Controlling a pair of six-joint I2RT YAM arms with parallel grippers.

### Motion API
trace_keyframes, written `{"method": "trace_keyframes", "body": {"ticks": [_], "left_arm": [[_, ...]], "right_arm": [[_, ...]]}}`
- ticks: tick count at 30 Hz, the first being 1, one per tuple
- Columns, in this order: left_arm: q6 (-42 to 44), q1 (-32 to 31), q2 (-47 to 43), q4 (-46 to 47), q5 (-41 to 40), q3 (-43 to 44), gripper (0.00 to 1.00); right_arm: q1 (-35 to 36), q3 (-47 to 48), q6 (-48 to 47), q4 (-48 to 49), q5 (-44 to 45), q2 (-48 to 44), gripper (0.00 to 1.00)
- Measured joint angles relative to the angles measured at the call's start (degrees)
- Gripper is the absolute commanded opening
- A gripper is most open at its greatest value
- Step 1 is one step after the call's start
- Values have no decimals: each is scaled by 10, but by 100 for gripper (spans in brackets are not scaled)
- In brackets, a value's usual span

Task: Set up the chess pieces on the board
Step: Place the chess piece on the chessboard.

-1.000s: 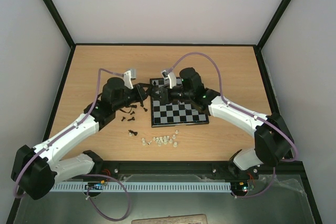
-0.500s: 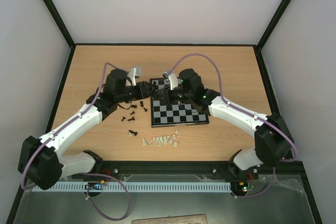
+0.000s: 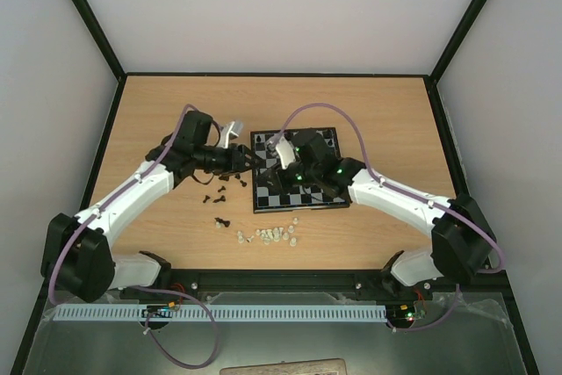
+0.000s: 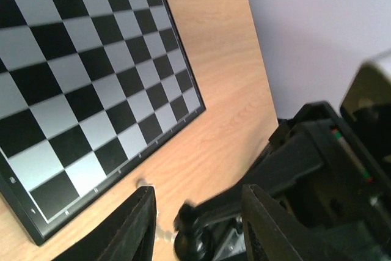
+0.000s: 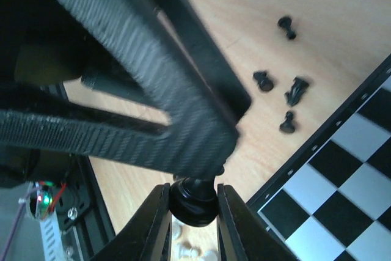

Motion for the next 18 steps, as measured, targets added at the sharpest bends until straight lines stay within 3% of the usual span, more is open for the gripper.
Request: {"method": "trace_keyframes", "body": {"ticks": [10, 18], "left_arm": [[67, 8, 9, -125, 77, 5, 42], [85, 15, -6, -157, 100, -28, 41]], "right_arm": [[95, 0, -29, -79, 63, -5, 15], [101, 0, -32, -90, 105, -9, 15]]}}
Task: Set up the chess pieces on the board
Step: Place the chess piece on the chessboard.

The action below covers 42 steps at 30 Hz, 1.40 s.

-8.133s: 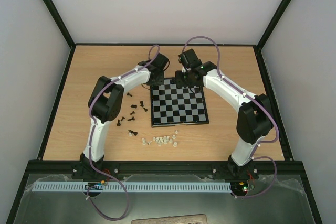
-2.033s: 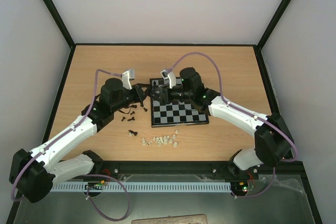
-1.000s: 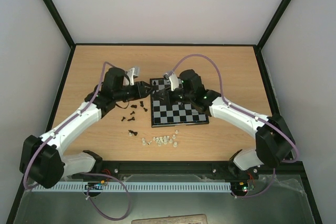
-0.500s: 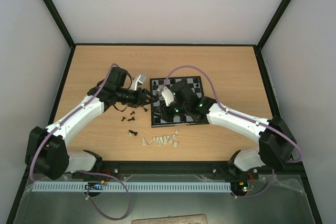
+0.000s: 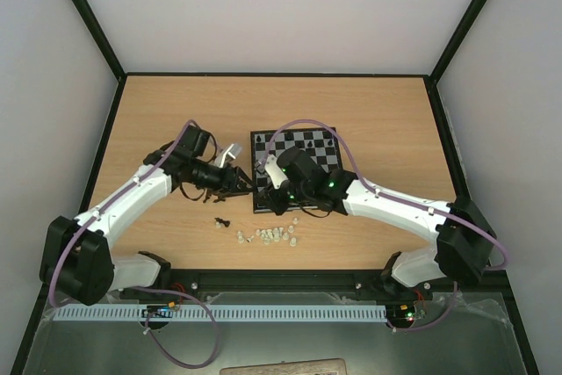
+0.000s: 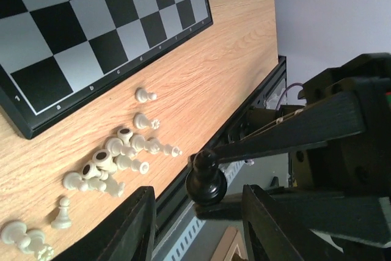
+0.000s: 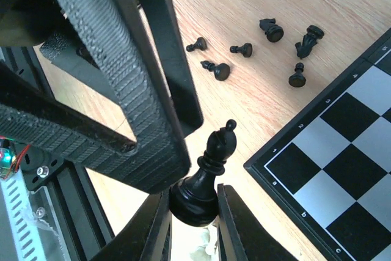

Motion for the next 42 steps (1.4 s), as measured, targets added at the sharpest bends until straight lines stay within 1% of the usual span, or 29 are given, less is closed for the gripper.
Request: {"method": "trace_keyframes", "body": {"ticks": [5, 17, 19, 22, 30, 33, 35, 42], "left_arm": [[3, 2, 0, -5, 3, -7, 41], [3, 3, 24, 5, 9, -8, 40], [3, 3, 27, 7, 9, -9, 38], [2, 3, 32, 10, 9, -10, 32], [2, 2, 34, 15, 16, -10, 8], [6, 2, 34, 15, 16, -10, 3], [9, 3, 34, 15, 16, -11, 2], [10, 3, 34, 14, 2, -11, 2]], "right_arm": [[0, 0, -2, -2, 14, -1, 15], [8, 1, -11, -9, 4, 1, 15], [12, 3, -13, -11, 3, 4, 15], [18, 7, -17, -11, 2, 10, 14], [22, 9, -20, -13, 2, 17, 14], [22, 9, -20, -13, 2, 20, 14], [22, 10, -21, -14, 3, 21, 15], [22, 10, -19, -17, 13, 22, 40]]}}
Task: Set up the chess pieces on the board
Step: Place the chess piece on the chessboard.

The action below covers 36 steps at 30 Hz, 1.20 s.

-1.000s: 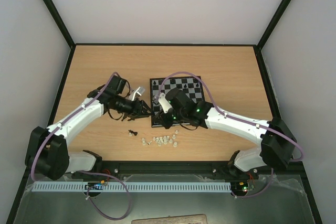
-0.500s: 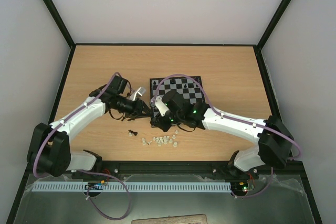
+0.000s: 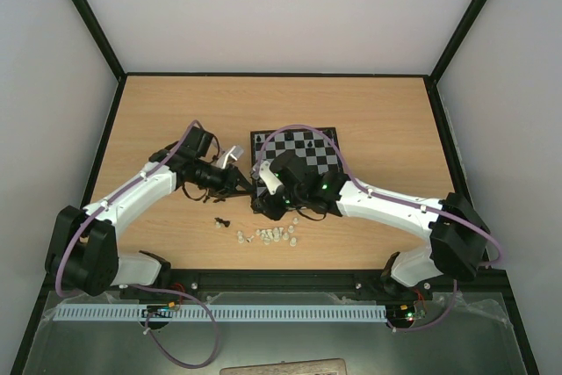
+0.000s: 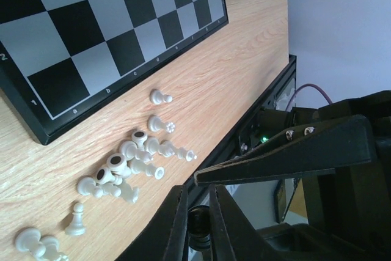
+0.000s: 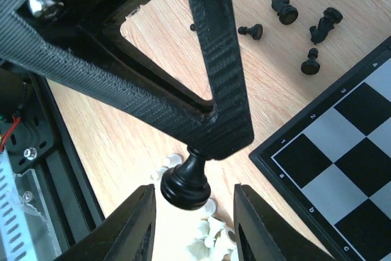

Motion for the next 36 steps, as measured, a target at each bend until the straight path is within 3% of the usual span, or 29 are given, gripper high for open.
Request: {"method": "trace_keyframes", "body": {"ticks": [4, 9, 10, 22, 36], "left_arm": [[-1, 0, 0, 2, -16, 2, 2], [0, -2, 3, 2, -59, 16, 2], [0, -5, 3, 2, -74, 23, 2], [-12, -105, 13, 9, -315, 106, 2], [-37, -216, 67, 37, -613, 147, 2]], "right_arm": [[0, 0, 6, -5, 17, 0, 59], [0, 0, 21, -11, 58, -1, 97], [0, 0, 27, -12, 66, -2, 99], [-78, -12, 100, -27, 169, -132, 98], [-117, -38, 153, -43, 208, -144, 99]]}}
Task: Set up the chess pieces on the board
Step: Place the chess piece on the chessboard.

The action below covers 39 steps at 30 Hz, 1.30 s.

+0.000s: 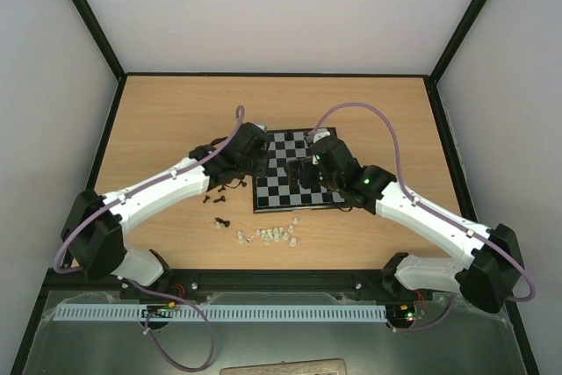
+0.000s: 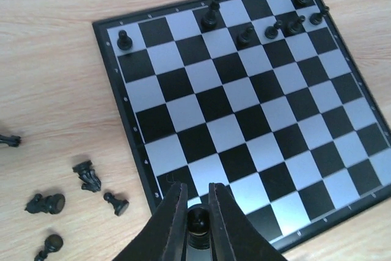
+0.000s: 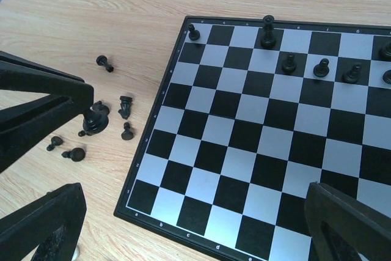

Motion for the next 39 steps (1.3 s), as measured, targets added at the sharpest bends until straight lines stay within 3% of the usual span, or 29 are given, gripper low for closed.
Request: {"method": "trace_keyframes", "body": {"ticks": [9, 19, 30, 39], "left_arm": [[-6, -25, 17, 58, -133, -1, 2], [15, -25, 86, 176, -208, -8, 2], [41, -2, 239, 240, -186, 53, 2], [39, 43, 293, 277, -153, 91, 3]], "right_arm": [[-3, -5, 17, -2, 5, -5, 99], [-7, -6, 32, -12, 6, -5, 99], [-9, -7, 40, -14, 6, -2, 99], [-13, -17, 40, -15, 5, 9, 99]]}}
